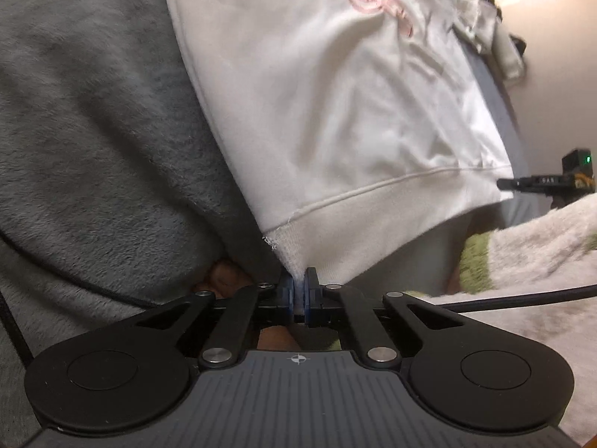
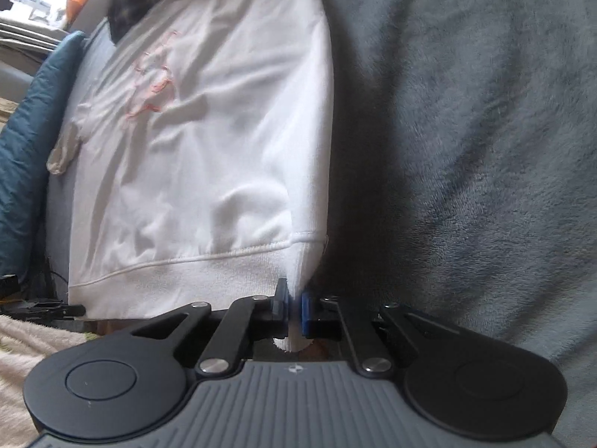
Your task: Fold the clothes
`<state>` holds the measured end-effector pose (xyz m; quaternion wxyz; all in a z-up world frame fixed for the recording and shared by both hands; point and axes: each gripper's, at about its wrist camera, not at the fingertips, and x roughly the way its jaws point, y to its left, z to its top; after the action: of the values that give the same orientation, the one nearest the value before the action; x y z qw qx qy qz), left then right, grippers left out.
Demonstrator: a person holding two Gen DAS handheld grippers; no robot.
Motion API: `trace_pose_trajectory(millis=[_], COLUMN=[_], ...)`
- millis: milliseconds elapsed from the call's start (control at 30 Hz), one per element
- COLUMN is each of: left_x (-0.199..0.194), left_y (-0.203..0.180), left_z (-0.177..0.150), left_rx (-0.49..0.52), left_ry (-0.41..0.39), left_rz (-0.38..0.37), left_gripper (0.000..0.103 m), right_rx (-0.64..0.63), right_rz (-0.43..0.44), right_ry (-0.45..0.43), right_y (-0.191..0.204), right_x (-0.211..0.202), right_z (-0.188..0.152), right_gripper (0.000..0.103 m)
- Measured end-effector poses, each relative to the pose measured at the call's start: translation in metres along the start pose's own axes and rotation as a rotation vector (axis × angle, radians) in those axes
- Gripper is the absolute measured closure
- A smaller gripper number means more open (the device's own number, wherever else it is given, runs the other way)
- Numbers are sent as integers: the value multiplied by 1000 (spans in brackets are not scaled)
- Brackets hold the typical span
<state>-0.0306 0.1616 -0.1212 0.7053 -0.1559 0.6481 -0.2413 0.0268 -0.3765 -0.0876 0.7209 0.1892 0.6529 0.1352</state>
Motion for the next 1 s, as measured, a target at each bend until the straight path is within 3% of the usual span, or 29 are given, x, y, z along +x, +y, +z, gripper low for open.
trace_pose_trajectory(millis=[233,300,333,367,467,567,667,733,900,1000], left_x=[10,5,0,-6,-28,-49,-62,-57,-23,10], left_y=[-4,-10,-11,-12,-8,-4,-5,-12,-30,-36], left_z=[0,0,0,-1,-1,17,45,68,127,148], left_rx=[51,65,78,89,118,123,132,150,167,172], left_ry=[26,17,11,2,-55,-153,-260,-328,-465,-479], left_rz=[56,75,93,116,189,241,271,281,344,400], left_gripper=[98,93,84,74,69,69,69,69,69,69], right_rx=[23,10,1,-8,-34,-94,-290,-458,-789,-843], right_rz=[-14,-21,-31,-43,-82,-163,-194,-154,-72,-71], right_ry=[35,44,53,42,-16,-149,-279,-328,-318,-296], right_y=[-9,-7,-5,-5,-7,0,38,76,155,168], right_x=[24,19,16,9,-17,-40,-42,-27,36,66], right_z=[7,8,9,9,8,15,25,33,42,49], right_gripper=[95,82,63,55,55,56,60,61,63,67])
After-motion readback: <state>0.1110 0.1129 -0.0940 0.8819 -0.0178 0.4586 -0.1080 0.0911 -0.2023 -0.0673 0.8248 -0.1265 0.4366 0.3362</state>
